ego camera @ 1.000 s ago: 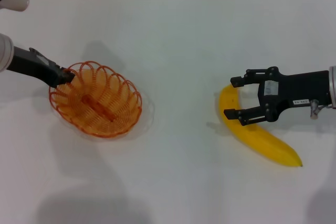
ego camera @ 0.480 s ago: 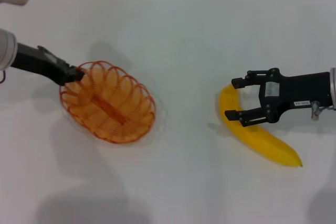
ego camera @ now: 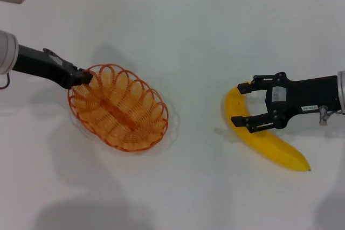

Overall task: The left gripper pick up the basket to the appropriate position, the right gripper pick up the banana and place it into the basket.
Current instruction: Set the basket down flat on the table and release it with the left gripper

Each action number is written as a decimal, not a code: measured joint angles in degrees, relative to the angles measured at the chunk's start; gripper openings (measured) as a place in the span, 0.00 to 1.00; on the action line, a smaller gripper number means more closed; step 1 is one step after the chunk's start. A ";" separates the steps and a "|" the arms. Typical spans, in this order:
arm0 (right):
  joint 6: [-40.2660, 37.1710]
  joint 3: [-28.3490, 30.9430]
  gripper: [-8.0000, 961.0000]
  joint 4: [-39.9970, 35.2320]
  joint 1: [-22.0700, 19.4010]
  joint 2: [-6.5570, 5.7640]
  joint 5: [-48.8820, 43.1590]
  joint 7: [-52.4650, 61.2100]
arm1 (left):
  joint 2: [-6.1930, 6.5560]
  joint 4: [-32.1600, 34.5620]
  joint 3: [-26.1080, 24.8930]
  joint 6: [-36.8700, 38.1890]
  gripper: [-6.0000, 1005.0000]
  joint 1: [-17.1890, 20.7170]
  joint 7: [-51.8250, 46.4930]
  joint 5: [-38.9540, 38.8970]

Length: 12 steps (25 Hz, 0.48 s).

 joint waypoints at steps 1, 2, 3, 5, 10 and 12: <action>0.00 0.00 0.90 0.00 0.00 0.01 0.00 0.00 | -0.07 0.03 0.03 -0.06 0.06 0.10 0.02 -0.01; 0.00 0.00 0.90 0.00 0.01 0.01 -0.01 0.02 | -0.13 0.05 0.10 -0.12 0.06 0.22 0.04 -0.02; 0.00 0.00 0.90 0.00 0.03 0.02 -0.02 0.02 | -0.13 0.07 0.14 -0.16 0.06 0.24 0.03 -0.03; 0.00 0.00 0.90 0.00 0.08 0.02 -0.03 0.03 | -0.12 0.08 0.15 -0.16 0.06 0.25 -0.02 -0.03; 0.00 0.00 0.90 0.00 0.19 0.02 -0.06 0.11 | -0.06 0.13 0.32 -0.11 0.06 0.25 -0.09 -0.03; 0.00 0.00 0.90 0.00 0.20 0.02 -0.06 0.11 | -0.12 0.13 0.42 -0.09 0.06 0.25 -0.12 0.02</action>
